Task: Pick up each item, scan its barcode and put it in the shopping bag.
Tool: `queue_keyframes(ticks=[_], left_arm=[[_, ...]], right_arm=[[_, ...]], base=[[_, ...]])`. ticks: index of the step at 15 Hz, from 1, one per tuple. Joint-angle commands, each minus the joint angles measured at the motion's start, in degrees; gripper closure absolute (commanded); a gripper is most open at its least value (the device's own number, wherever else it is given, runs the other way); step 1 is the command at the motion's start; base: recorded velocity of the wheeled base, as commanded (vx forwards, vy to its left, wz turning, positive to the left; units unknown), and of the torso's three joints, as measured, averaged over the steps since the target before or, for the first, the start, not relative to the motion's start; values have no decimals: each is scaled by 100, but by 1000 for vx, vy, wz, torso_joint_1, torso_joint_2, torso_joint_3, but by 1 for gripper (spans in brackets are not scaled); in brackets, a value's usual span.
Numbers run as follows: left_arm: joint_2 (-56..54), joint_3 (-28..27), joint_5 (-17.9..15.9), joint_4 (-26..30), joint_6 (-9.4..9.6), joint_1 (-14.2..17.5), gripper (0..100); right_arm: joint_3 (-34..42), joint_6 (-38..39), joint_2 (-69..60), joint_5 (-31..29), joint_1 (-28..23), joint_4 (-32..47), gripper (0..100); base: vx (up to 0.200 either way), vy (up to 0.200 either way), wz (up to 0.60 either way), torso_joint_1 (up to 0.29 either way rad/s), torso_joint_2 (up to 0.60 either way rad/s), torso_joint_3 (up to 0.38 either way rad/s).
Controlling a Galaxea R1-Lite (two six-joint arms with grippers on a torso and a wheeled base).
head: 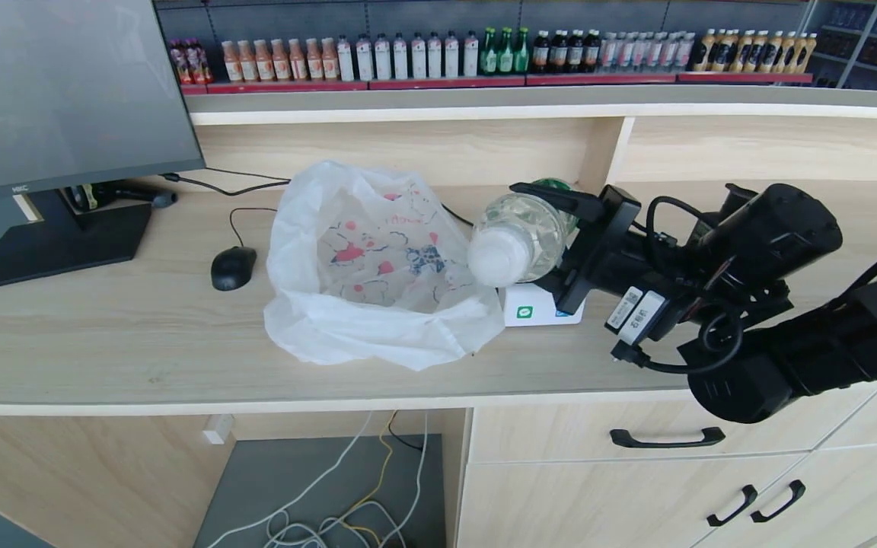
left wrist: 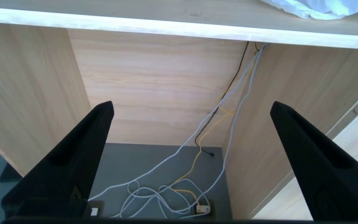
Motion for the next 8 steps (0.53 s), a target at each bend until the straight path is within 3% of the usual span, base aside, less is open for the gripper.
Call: queue_keyframes(ticks=[1,8], left_arm=[[-2,0,0,0,-4,1,0],[-2,0,0,0,-4,1,0]], right_arm=[[97,-57,13,48,-113,-6,100],[273,-189,57,145,-157,-6,100]], base=[[0,0,0,0,0,0],[0,0,0,0,0,0]])
